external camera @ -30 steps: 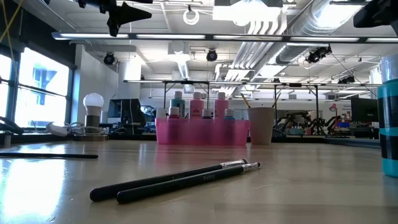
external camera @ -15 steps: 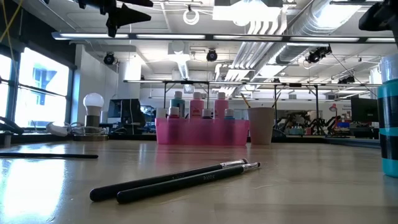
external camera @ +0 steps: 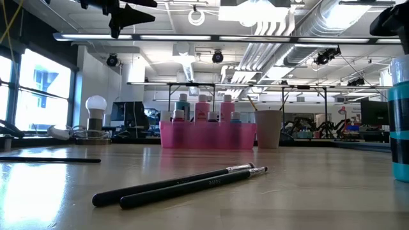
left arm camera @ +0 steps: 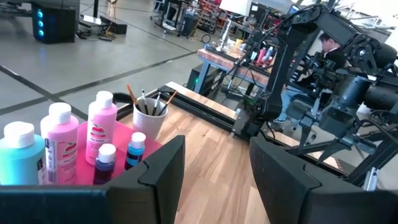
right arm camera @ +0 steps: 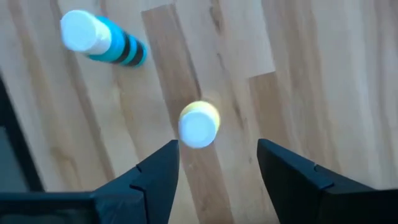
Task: Pick & Place Paint Supplies
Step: Put the small yellow paint bottle into the pink bin
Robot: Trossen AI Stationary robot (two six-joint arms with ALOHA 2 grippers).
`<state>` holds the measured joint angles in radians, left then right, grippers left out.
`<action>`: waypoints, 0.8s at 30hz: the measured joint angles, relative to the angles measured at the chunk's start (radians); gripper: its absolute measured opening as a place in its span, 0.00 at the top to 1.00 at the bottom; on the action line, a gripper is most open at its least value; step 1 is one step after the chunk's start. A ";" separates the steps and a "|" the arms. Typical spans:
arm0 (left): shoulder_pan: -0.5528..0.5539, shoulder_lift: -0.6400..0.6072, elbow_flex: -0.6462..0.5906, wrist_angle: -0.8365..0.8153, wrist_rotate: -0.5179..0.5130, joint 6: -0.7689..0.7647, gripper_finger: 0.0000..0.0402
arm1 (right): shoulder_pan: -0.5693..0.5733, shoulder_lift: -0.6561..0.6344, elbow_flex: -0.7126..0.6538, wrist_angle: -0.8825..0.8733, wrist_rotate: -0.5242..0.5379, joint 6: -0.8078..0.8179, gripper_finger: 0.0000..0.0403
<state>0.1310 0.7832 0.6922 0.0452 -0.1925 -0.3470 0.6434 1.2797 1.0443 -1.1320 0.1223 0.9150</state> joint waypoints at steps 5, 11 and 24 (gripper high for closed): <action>0.000 0.000 0.000 -0.036 0.000 -0.002 0.56 | 0.000 0.020 0.000 0.017 0.023 -0.022 0.49; 0.000 0.000 0.000 -0.063 0.001 -0.005 0.56 | 0.000 0.063 0.000 0.056 0.007 -0.029 0.49; 0.000 0.000 0.000 -0.064 0.001 -0.003 0.56 | 0.000 0.105 0.000 0.079 0.010 -0.029 0.49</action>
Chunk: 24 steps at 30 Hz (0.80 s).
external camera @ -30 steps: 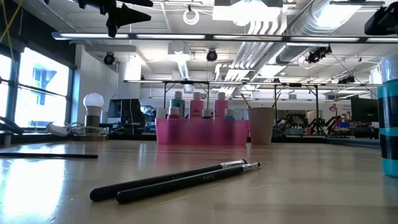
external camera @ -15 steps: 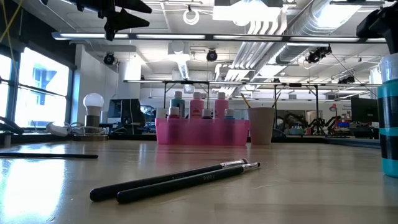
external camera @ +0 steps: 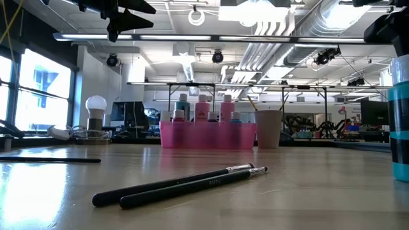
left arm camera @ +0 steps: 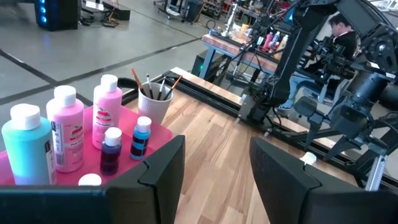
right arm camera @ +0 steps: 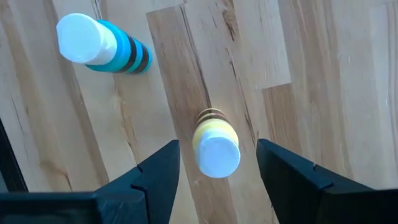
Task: Pick & Place Paint Supplies
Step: Put the small yellow paint bottle into the pink bin
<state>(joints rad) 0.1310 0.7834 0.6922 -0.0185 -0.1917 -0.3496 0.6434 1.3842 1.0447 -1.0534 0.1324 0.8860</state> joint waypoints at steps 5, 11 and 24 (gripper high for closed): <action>0.000 0.000 0.000 0.000 0.000 0.000 0.56 | 0.000 0.023 -0.012 0.013 -0.002 0.000 0.49; 0.000 0.000 0.000 -0.008 0.000 -0.004 0.56 | 0.000 0.025 -0.065 0.041 -0.005 0.003 0.49; 0.000 0.000 0.000 -0.008 0.000 -0.022 0.56 | 0.000 0.025 -0.067 0.042 -0.007 0.000 0.57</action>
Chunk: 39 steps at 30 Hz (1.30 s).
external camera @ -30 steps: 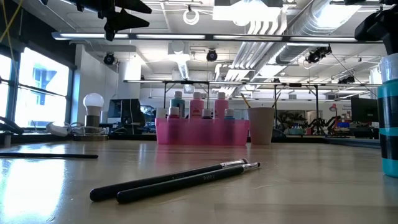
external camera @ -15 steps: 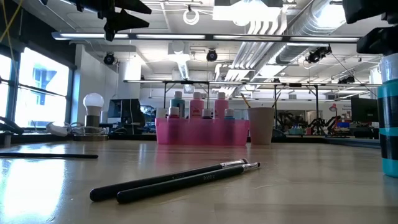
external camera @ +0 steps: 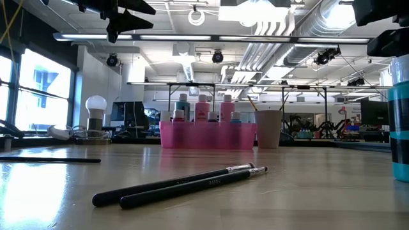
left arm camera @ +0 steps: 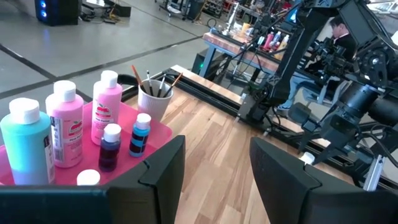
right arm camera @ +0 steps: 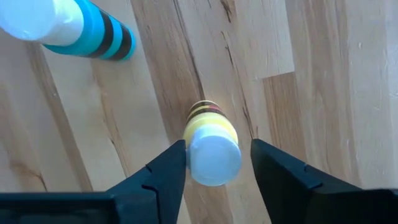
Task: Pick & Place Paint Supplies
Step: Put the small yellow paint bottle into the pink bin
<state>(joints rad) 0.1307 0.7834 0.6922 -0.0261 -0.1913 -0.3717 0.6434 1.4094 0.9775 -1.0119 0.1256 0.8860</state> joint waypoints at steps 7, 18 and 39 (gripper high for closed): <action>0.000 0.000 0.000 0.000 0.000 0.000 0.56 | 0.000 0.000 0.000 0.000 0.006 0.000 0.65; 0.000 0.000 0.000 0.000 0.000 -0.001 0.56 | 0.000 -0.001 0.000 0.000 -0.023 0.002 0.69; 0.000 0.000 0.000 0.000 0.000 -0.010 0.56 | -0.051 -0.068 -0.001 -0.012 -0.081 -0.004 0.70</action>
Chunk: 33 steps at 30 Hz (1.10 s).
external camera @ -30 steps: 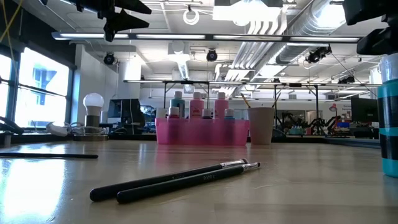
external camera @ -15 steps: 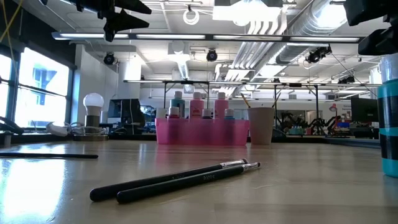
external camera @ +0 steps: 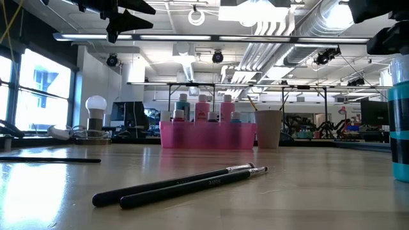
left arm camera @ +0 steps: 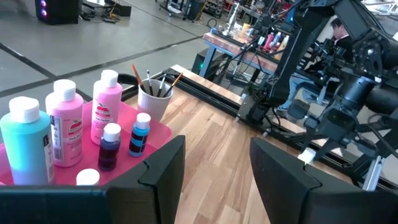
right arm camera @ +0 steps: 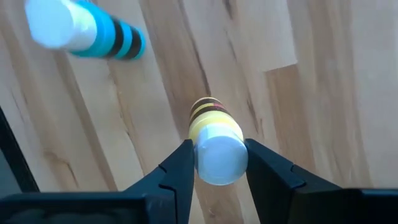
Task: Pick & Place Paint Supplies
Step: Put the small yellow paint bottle into the pink bin
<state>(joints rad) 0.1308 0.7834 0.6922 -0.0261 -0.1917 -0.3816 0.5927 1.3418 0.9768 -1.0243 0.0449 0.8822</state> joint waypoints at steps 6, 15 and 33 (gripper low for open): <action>0.000 0.000 0.000 0.000 0.000 -0.047 0.56 | -0.078 -0.047 0.030 -0.041 -0.022 -0.049 0.71; 0.000 0.000 0.000 -0.031 0.000 -0.072 0.56 | -0.219 -0.053 0.193 -0.096 0.031 -0.215 0.71; 0.000 -0.001 0.000 -0.092 0.056 -0.069 0.56 | -0.595 0.175 0.619 -0.124 0.028 -0.476 0.71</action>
<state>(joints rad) 0.1310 0.7826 0.6925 -0.1183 -0.1355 -0.4503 -0.0020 1.5169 1.5959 -1.1485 0.0731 0.4061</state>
